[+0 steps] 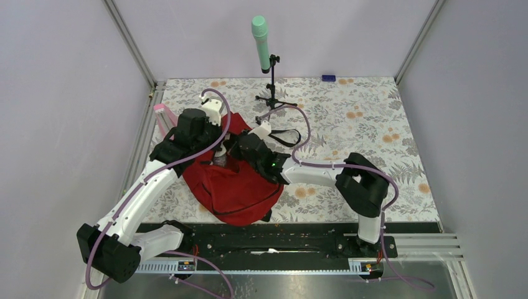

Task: Pack the student bag
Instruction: Place the stationery in the student bag.

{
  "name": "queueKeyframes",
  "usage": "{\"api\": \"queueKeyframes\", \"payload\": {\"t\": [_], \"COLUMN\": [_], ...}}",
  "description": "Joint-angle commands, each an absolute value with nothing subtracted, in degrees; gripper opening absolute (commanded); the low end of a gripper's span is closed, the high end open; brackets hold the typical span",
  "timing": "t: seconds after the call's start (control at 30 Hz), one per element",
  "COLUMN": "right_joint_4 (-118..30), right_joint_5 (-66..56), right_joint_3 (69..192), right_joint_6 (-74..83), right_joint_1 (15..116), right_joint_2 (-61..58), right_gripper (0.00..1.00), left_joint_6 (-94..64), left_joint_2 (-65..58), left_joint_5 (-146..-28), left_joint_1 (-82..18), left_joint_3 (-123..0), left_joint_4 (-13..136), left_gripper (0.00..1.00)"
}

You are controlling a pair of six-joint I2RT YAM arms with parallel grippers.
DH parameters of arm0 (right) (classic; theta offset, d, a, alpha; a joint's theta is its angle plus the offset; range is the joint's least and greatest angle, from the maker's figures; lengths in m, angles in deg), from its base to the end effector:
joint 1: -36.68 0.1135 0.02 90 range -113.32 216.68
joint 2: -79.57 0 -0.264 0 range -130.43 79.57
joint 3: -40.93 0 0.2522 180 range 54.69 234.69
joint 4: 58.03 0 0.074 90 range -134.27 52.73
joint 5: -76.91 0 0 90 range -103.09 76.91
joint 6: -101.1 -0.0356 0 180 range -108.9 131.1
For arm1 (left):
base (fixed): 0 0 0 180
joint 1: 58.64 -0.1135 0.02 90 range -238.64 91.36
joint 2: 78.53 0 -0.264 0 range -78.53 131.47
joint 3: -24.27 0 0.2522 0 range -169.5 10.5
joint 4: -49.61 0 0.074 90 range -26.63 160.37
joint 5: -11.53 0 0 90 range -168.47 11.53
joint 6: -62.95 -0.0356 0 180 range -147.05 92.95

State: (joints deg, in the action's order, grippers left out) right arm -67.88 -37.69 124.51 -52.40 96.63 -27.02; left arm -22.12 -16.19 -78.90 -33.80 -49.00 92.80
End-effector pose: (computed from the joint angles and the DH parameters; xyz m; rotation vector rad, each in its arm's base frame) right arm 0.2287 0.3657 0.2437 0.3885 1.8948 1.1345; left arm 0.2156 -0.1001 0.3366 0.3761 2.1169 -0.3123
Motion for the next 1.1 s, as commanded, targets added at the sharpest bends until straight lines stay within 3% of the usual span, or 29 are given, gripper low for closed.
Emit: {"api": "queueKeyframes", "payload": {"t": [0.0,0.23,0.5,0.73,1.07], "right_joint_4": [-74.37,-75.18,-78.89,-81.42,-84.43], "right_joint_5": [-39.59,-33.61,-30.17,-32.64,-31.21], "right_joint_3": [131.05,133.52,132.9,127.8,121.68], "right_joint_6": [-48.66,-45.79,-38.77,-36.21,-32.66], "right_joint_1": [96.15,96.11,96.79,96.97,97.0], "right_joint_2": [-29.73,-34.13,-34.62,-31.24,-25.89], "right_gripper": [0.02,0.09,0.39,0.47,0.67], "left_joint_6": [-21.12,-20.99,-20.99,-21.08,-21.34], "left_joint_2": [-17.84,-17.7,-17.84,-18.07,-18.16], "left_joint_5": [-82.14,-82.43,-82.27,-81.79,-80.77], "left_joint_1": [-33.62,-33.63,-33.68,-33.68,-33.73], "left_joint_3": [-50.32,-50.22,-50.27,-50.18,-50.32], "left_joint_4": [87.45,87.23,87.19,87.28,87.46], "left_gripper": [0.0,0.0,0.0,0.0,0.0]}}
